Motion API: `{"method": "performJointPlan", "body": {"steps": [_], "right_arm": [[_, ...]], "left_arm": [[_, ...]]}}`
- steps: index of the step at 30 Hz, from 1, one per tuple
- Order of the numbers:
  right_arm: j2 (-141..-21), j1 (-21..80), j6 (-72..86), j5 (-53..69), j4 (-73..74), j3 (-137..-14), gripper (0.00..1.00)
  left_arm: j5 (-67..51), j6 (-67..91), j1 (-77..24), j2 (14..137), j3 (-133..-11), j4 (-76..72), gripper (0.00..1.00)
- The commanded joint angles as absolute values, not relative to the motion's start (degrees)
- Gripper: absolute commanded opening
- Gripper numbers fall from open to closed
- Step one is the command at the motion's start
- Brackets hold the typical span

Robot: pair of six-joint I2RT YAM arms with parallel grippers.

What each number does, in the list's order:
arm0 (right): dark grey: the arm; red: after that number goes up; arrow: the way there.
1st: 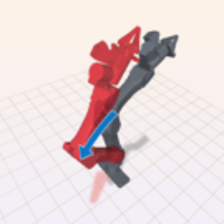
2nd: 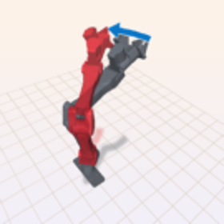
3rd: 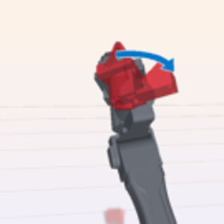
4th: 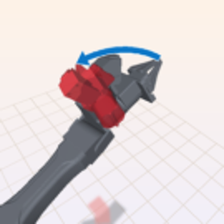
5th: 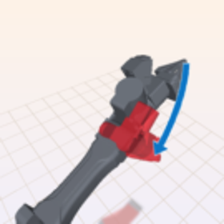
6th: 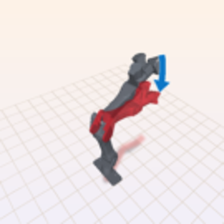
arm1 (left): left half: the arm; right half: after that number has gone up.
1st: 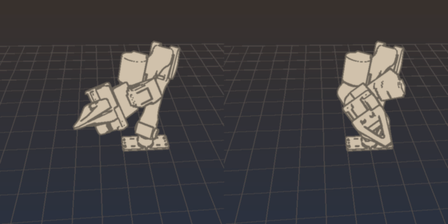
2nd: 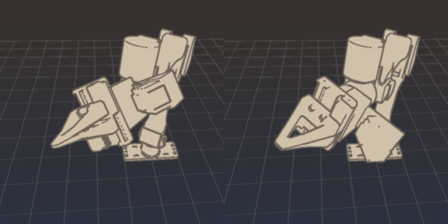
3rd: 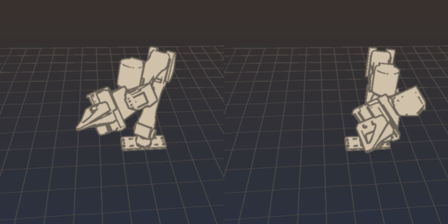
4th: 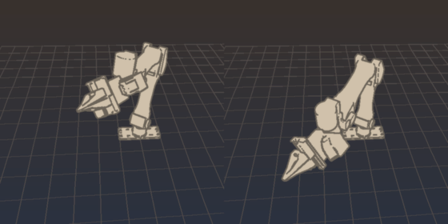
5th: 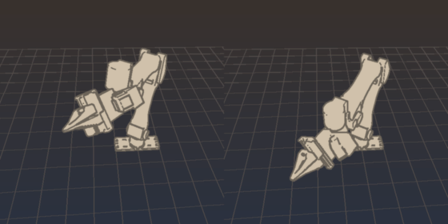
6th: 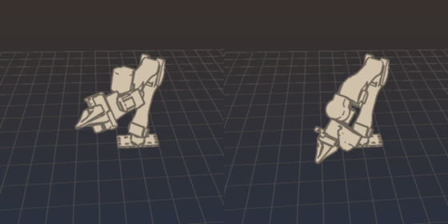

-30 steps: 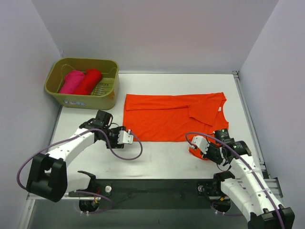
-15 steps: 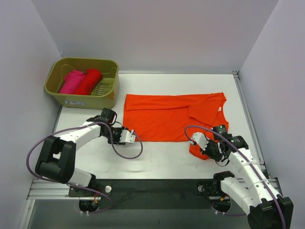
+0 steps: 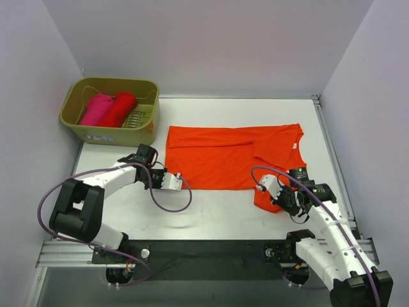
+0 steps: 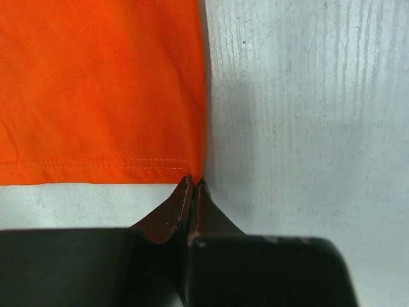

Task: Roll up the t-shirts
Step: Fold the T-shirt at the center of the board.

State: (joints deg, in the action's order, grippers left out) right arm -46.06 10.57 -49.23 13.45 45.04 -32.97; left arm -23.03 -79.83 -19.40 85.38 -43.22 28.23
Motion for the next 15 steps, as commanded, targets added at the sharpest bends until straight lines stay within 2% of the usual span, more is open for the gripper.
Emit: {"method": "performJointPlan", "body": {"steps": [1,8,15], "right_arm": [[-47.0,6.4,-46.1,13.5,47.1,-37.3,0.0],[-49.7,-2.8,-46.7,16.6,46.7,-43.3,0.0],[-54.8,-4.0,-46.9,16.0,44.0,-51.4,0.0]], "left_arm": [[-24.3,-80.4,-19.6,82.4,-43.9,31.7,0.0],[-24.0,-77.3,-19.6,81.4,-45.2,33.2,0.0],[-23.8,-70.5,-19.3,82.7,-49.7,31.1,0.0]]}}
